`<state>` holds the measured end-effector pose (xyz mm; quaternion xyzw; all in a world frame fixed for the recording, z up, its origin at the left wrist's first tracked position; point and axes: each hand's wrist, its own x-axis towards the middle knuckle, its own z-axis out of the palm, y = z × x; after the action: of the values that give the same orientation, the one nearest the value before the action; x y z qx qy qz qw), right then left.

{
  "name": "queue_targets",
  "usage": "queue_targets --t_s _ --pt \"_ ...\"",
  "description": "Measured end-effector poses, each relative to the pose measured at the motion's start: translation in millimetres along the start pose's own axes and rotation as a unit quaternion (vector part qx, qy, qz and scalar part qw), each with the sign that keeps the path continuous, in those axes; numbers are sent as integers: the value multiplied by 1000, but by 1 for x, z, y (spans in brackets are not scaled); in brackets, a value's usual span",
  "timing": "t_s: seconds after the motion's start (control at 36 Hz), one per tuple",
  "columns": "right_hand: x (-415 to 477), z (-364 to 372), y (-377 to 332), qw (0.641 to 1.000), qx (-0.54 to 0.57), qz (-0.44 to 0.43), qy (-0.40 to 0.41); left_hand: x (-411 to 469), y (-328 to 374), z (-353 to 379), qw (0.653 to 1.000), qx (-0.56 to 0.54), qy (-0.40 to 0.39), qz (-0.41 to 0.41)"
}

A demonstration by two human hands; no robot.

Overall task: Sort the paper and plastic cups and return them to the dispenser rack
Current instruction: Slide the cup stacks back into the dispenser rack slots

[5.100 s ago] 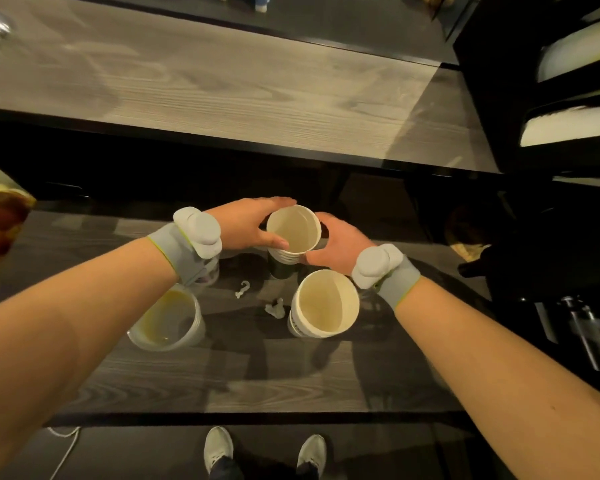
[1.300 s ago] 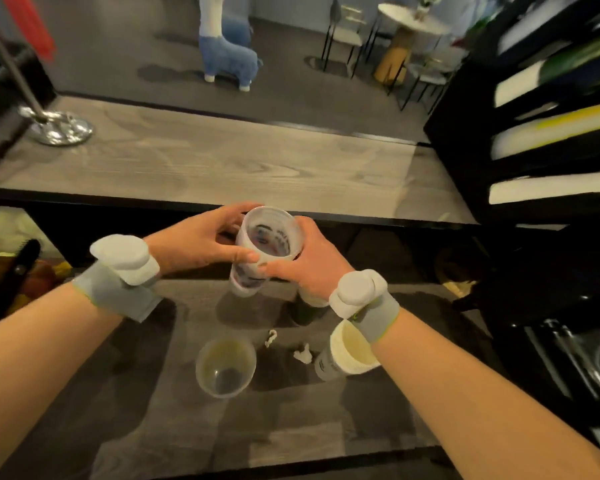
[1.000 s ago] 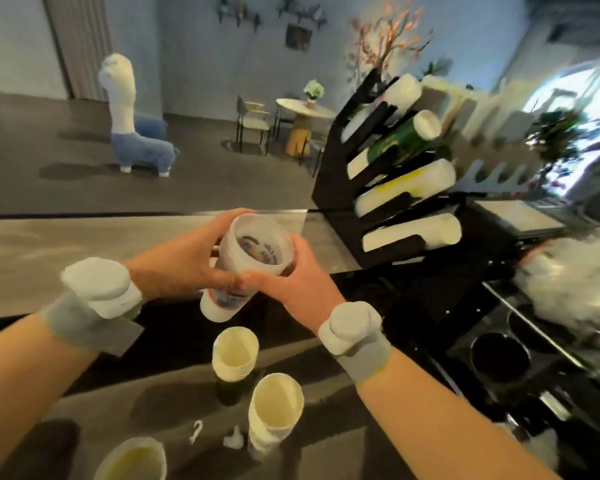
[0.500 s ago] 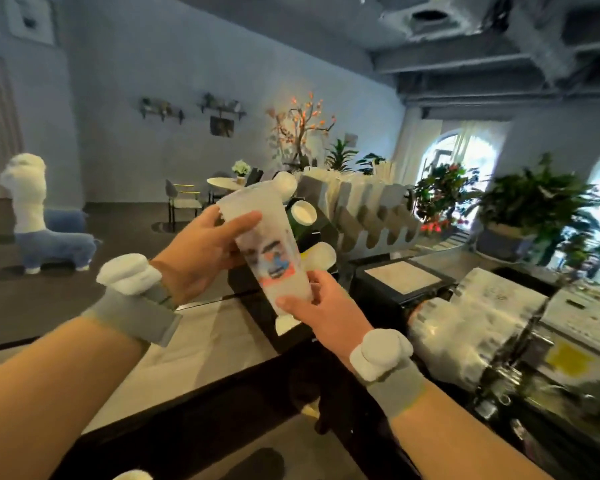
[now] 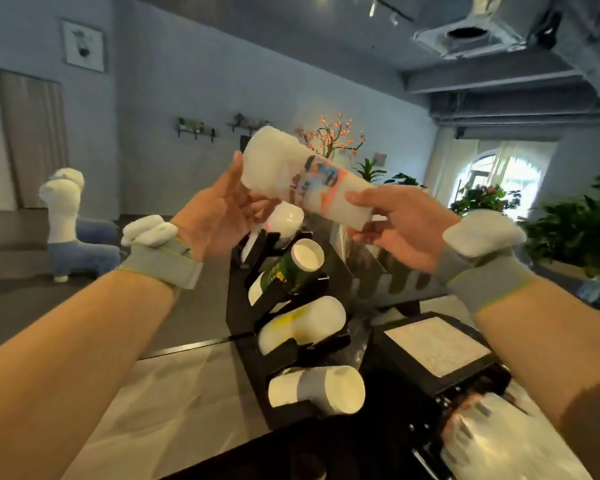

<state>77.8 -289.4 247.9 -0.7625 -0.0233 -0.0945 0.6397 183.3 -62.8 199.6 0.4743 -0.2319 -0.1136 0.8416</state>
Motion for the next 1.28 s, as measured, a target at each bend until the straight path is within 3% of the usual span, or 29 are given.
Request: queue_targets --t_s 0.28,0.36,0.47,0.69,0.97,1.28 --pt "59 -40 -25 994 -111 -4 21 59 -27 -17 998 38 -22 40" --pt "74 -48 -20 990 -136 -15 29 74 -36 -18 989 138 -23 46" --pt "89 -51 -18 978 -191 -55 61 87 -41 -15 901 420 0 109" --pt "107 -46 -24 951 -257 -151 83 106 -42 -20 759 595 106 242" --pt "120 -18 -19 847 -457 -235 136 115 -49 -38 730 653 91 178" --pt "118 -16 -15 827 -490 -248 117 113 -59 -40 668 720 83 168"
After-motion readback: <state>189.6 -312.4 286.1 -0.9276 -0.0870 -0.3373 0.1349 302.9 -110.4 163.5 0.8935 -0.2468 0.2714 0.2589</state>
